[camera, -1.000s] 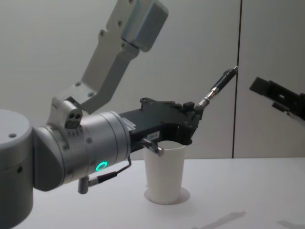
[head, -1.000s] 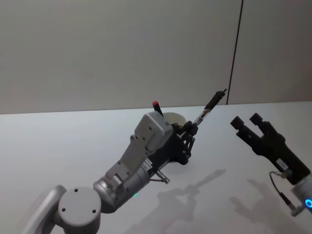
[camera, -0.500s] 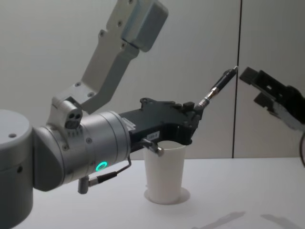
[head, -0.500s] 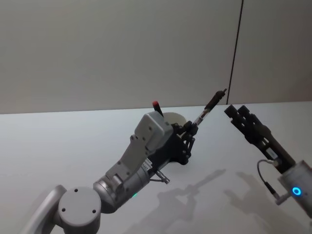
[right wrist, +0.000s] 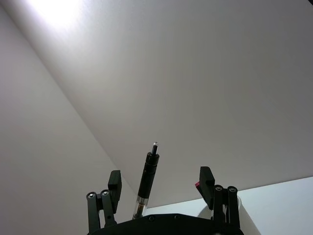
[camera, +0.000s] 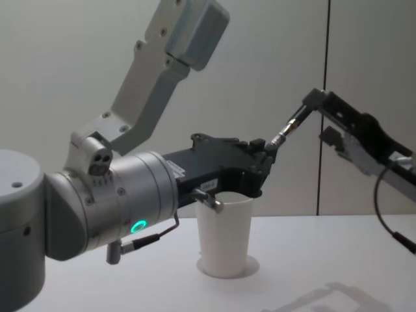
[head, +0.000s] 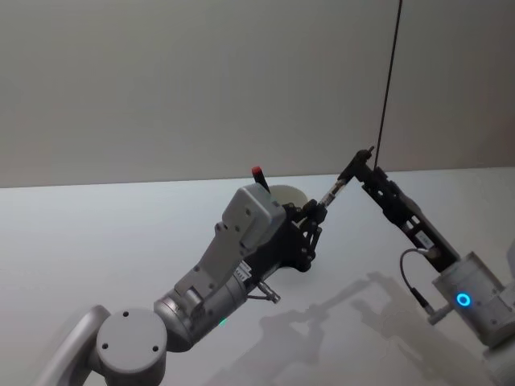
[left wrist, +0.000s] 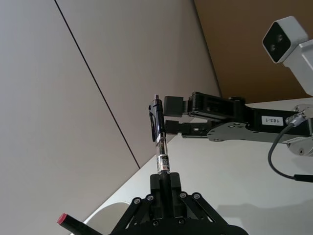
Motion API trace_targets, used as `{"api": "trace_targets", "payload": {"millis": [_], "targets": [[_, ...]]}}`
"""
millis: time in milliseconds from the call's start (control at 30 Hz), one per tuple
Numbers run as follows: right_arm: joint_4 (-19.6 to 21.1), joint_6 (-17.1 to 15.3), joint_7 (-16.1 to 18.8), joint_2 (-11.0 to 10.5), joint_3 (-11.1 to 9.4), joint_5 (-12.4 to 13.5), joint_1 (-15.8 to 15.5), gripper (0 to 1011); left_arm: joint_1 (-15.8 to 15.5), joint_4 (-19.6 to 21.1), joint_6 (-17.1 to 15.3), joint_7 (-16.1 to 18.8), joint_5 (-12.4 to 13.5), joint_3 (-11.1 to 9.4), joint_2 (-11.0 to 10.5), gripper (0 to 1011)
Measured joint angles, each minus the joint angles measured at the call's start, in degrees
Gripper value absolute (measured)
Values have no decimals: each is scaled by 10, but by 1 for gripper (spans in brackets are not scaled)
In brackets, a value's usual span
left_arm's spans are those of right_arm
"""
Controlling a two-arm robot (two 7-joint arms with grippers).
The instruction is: Place the pen into the pen holder.
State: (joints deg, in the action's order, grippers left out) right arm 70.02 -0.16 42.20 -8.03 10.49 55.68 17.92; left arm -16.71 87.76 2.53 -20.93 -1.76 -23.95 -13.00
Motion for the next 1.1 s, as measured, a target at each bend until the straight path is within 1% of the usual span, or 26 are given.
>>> {"api": "trace_targets", "payload": {"millis": [233, 467, 867, 1100], "targets": [[-12, -17, -12, 9, 8, 8, 14, 1002, 0, 0, 0, 0, 0, 0, 0, 126], [-18, -34, -23, 15, 14, 23, 24, 1002, 0, 0, 0, 0, 0, 0, 0, 126], [-17, -60, -38, 19, 19, 49, 30, 1002, 0, 0, 0, 0, 0, 0, 0, 126], [-10, -73, -39, 17, 21, 53, 29, 1002, 0, 0, 0, 0, 0, 0, 0, 126]]}}
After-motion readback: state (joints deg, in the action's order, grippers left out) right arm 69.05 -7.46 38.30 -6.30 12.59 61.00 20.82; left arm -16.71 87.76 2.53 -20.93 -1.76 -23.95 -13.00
